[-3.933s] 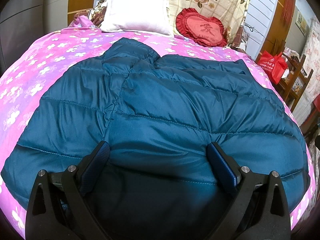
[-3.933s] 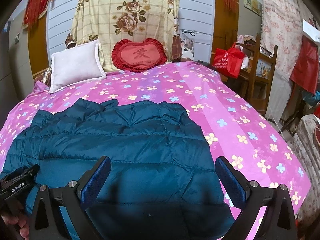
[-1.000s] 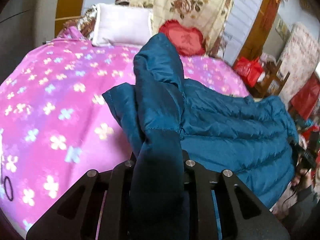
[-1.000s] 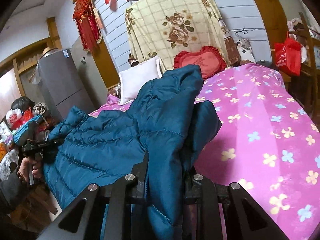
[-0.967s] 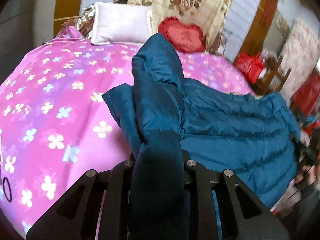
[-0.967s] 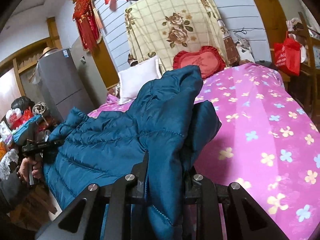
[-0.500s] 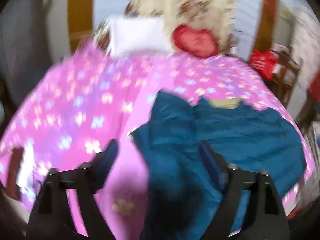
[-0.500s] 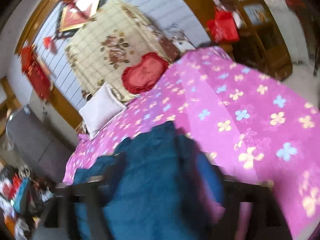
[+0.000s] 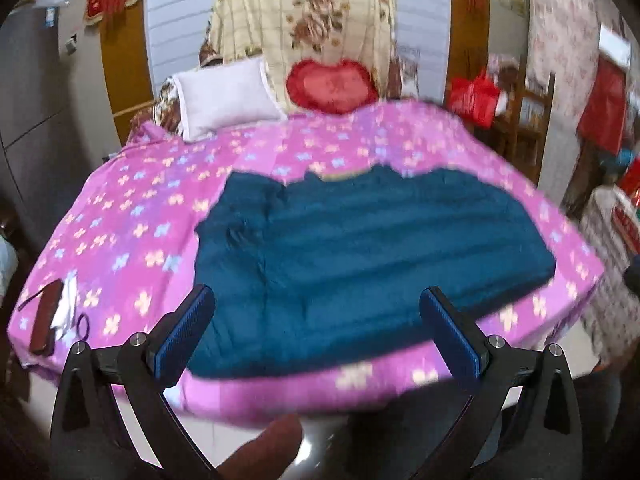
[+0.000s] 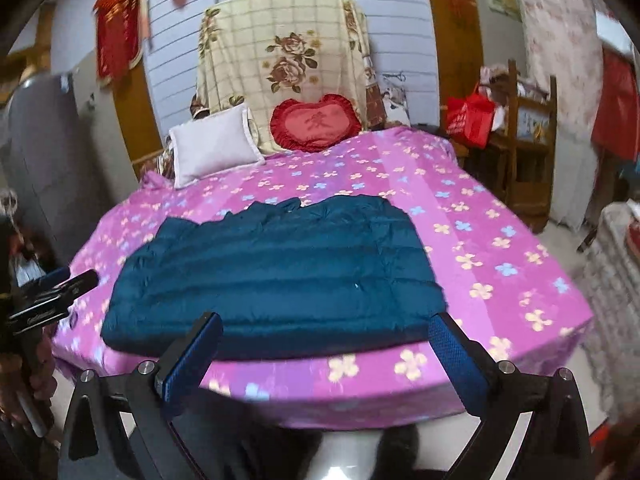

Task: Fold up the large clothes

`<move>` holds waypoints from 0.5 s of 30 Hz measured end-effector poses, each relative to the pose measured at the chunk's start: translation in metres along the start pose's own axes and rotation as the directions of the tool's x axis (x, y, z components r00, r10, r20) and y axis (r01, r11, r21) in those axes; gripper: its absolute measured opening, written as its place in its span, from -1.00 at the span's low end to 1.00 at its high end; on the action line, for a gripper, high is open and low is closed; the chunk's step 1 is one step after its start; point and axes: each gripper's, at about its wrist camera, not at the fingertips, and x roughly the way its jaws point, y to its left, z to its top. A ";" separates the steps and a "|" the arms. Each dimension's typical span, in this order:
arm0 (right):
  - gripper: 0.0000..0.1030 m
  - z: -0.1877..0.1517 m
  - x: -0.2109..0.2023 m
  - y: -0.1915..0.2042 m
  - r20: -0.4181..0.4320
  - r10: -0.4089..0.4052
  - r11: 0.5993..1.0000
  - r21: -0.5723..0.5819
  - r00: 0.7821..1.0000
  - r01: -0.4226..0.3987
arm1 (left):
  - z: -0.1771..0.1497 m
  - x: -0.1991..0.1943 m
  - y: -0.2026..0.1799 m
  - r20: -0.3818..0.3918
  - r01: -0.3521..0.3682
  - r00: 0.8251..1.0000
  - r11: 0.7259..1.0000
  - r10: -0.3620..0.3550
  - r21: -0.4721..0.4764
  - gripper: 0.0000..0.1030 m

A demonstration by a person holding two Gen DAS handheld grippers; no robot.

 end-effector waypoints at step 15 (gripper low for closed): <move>0.98 -0.007 -0.047 0.016 0.023 -0.068 0.998 -0.018 0.997 0.068 | -0.033 -0.020 -0.033 -0.046 -0.023 0.999 0.999 0.025 0.040 0.99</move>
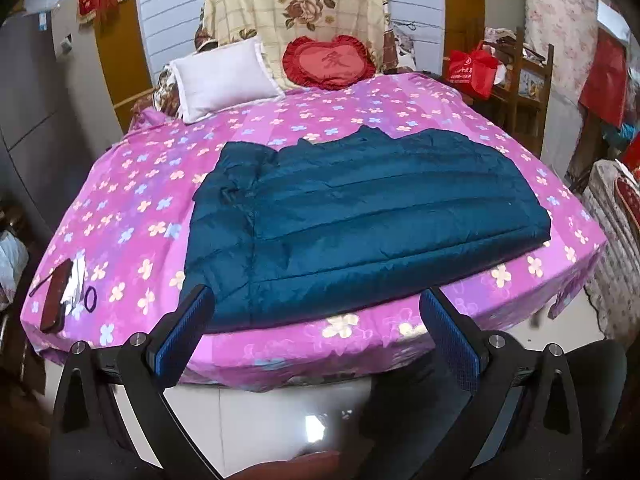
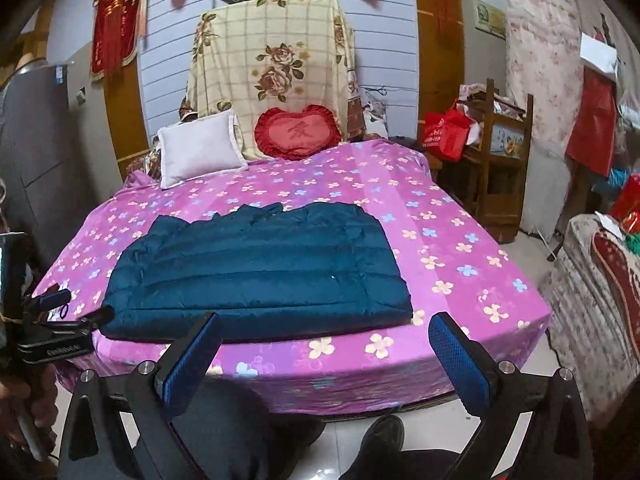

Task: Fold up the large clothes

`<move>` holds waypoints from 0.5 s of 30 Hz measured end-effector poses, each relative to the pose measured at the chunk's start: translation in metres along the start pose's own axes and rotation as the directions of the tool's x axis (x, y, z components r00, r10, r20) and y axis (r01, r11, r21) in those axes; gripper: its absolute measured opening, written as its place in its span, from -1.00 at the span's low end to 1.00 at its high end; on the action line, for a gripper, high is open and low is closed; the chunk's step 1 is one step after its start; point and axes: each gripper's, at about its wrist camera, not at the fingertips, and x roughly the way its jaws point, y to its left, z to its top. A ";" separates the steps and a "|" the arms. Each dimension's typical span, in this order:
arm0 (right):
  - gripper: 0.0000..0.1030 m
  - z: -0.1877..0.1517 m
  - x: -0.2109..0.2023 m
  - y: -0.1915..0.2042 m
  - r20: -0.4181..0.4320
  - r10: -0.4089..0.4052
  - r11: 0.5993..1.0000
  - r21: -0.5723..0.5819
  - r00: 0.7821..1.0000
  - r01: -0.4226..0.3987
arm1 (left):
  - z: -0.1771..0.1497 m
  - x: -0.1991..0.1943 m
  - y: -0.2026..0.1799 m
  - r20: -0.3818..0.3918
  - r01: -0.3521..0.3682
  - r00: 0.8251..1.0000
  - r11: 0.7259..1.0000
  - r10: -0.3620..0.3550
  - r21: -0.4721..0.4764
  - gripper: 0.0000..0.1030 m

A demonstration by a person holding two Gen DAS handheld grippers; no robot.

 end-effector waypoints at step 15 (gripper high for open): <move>0.98 -0.012 -0.032 0.031 0.023 -0.018 0.997 -0.074 1.000 0.020 | -0.009 -0.039 -0.003 0.085 0.054 0.995 0.999 -0.054 -0.003 0.99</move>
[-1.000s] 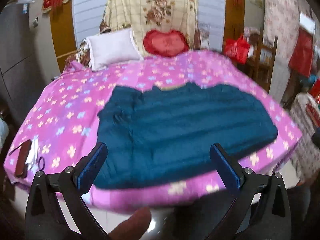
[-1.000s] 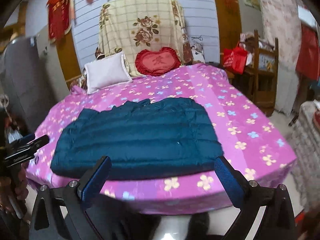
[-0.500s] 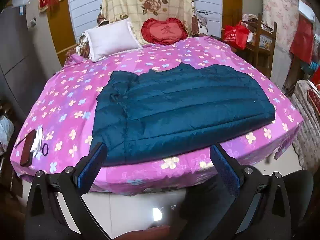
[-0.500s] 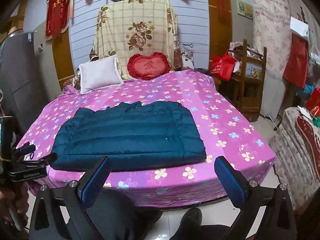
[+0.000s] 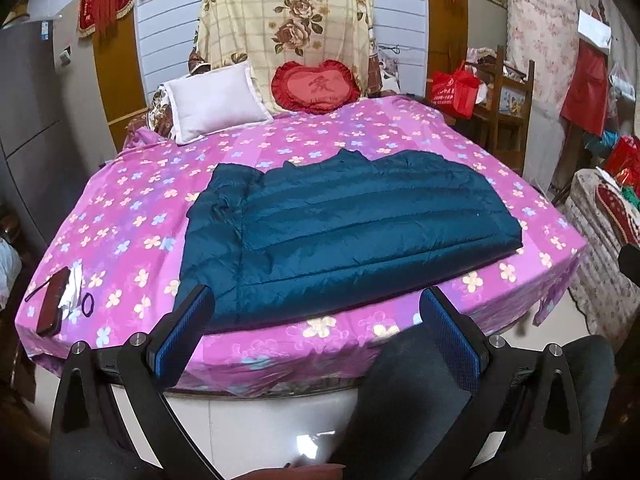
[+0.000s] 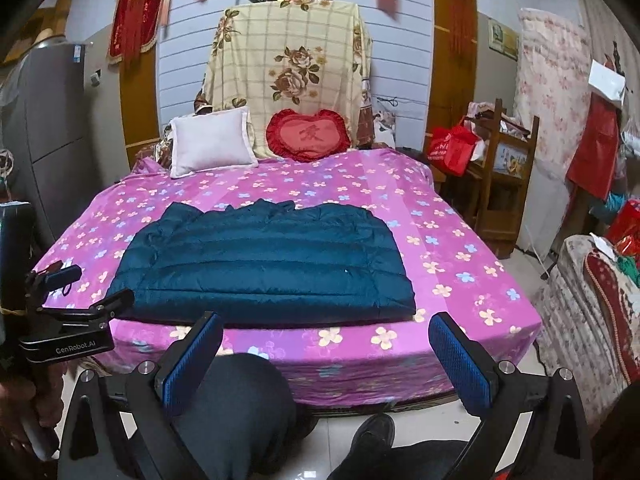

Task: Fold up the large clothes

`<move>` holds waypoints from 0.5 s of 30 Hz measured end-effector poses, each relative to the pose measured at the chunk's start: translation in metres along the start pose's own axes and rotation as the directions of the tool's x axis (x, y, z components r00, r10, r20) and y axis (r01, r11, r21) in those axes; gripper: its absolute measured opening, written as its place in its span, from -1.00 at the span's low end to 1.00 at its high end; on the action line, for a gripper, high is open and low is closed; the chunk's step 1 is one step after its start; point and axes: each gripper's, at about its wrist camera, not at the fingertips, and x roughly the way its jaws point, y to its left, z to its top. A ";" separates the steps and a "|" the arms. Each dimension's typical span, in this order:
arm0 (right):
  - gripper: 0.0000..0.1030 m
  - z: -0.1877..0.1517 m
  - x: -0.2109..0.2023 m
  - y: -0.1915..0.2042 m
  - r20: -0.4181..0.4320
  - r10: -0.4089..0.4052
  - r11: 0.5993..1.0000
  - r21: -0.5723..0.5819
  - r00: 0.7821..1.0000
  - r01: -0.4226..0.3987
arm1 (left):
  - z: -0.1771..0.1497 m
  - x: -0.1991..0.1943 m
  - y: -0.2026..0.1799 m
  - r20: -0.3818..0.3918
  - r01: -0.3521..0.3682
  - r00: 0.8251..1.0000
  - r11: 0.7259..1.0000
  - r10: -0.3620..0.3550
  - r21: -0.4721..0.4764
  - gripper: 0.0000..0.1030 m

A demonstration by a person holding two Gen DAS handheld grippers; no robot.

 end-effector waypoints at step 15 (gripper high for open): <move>0.98 0.011 -0.011 0.023 0.023 -0.001 0.998 -0.063 1.000 0.003 | 0.002 -0.019 0.021 0.040 0.013 0.999 0.999 -0.011 -0.050 0.99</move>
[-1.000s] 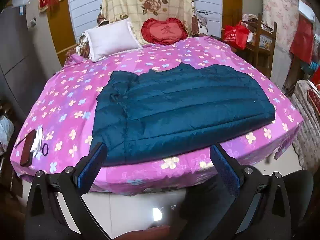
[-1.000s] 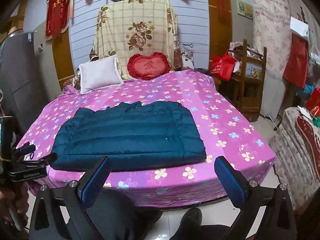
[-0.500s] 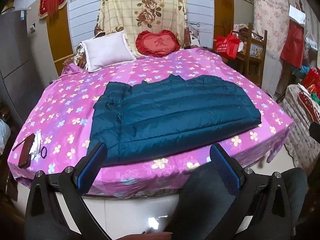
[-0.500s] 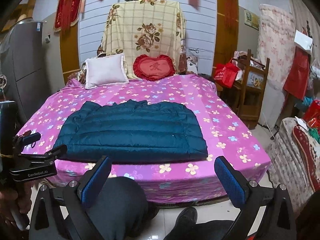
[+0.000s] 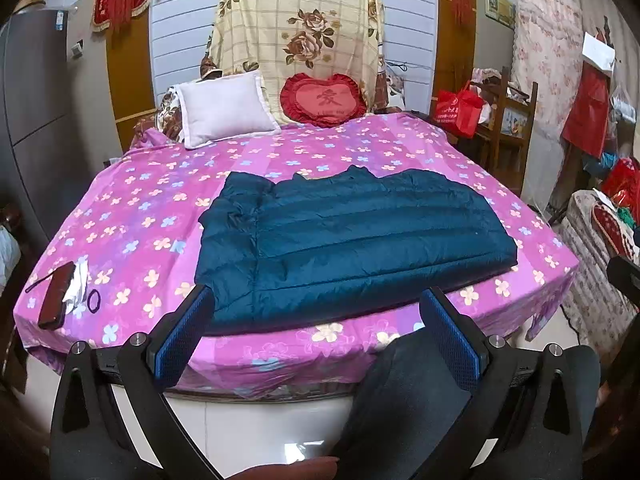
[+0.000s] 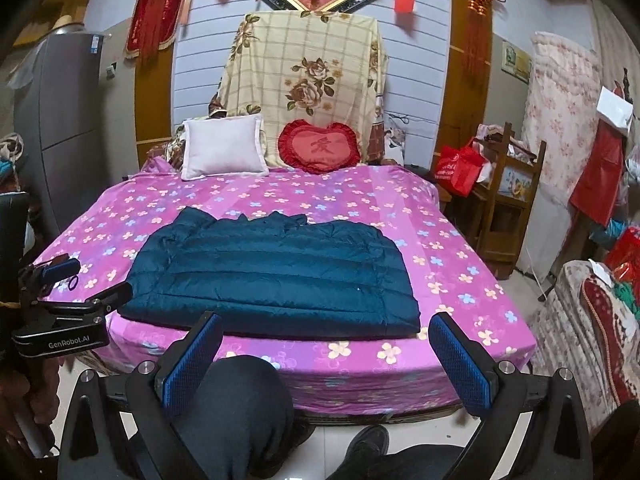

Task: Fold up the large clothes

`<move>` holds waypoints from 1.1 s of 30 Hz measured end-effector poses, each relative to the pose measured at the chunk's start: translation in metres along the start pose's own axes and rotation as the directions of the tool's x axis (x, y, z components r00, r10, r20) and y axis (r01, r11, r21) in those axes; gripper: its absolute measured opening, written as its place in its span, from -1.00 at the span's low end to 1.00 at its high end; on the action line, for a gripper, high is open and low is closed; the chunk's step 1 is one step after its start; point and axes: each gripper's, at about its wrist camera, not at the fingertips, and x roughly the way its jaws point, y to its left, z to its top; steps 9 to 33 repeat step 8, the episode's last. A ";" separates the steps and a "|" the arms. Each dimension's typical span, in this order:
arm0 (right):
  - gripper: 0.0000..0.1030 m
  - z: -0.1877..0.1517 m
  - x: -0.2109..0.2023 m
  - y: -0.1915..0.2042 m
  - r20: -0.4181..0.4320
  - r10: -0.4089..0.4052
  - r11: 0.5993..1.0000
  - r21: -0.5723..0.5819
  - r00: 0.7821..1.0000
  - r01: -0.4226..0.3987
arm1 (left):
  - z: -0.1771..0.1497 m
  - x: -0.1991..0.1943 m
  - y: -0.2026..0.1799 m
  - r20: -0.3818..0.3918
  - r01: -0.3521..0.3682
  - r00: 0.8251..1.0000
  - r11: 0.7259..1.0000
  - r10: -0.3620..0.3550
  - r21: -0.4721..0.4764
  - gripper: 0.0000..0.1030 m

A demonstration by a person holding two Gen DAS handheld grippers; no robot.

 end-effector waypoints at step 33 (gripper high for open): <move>0.98 -0.006 0.005 -0.005 -0.017 0.001 1.000 0.020 1.000 0.000 | -0.002 0.002 0.000 -0.001 0.008 1.000 1.000 -0.008 -0.002 0.99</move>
